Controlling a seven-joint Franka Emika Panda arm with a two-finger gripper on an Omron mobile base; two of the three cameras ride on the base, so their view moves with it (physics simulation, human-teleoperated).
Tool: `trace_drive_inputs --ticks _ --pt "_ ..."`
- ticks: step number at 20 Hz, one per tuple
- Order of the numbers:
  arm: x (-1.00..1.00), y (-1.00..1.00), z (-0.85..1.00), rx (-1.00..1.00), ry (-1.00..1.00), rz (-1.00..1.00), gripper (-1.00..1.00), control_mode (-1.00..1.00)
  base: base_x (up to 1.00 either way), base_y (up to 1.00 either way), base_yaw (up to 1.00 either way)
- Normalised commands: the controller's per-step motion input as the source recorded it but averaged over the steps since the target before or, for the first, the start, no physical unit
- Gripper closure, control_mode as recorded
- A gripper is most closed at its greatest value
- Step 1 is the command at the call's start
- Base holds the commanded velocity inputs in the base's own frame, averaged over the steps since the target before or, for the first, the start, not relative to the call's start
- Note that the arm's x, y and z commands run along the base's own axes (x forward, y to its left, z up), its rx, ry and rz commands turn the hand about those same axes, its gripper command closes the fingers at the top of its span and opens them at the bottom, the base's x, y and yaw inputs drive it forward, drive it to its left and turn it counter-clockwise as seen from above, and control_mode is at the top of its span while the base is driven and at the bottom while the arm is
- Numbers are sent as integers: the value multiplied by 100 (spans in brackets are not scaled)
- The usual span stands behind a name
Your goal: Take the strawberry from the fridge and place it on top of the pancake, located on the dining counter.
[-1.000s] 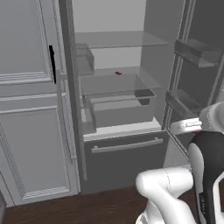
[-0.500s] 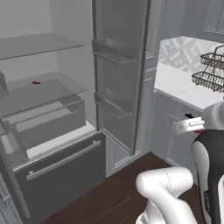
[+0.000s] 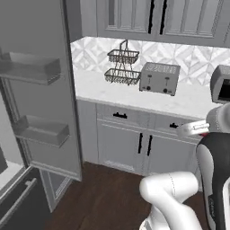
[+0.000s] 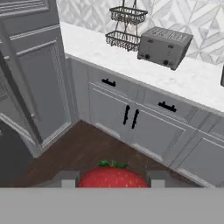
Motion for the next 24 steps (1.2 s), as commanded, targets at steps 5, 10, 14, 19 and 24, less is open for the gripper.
trace_drive_inputs --ticks 5,10,14,19,24 --pt "0 0 0 0 0 0 100 100 0 -22 -81" --pt "0 0 0 0 0 0 100 100 0 -25 -81" --pt "0 0 0 0 0 0 100 100 0 -29 -80" --pt "0 0 0 0 0 0 100 100 0 -31 -79" --pt "0 0 0 0 0 0 100 100 1 -31 -79"
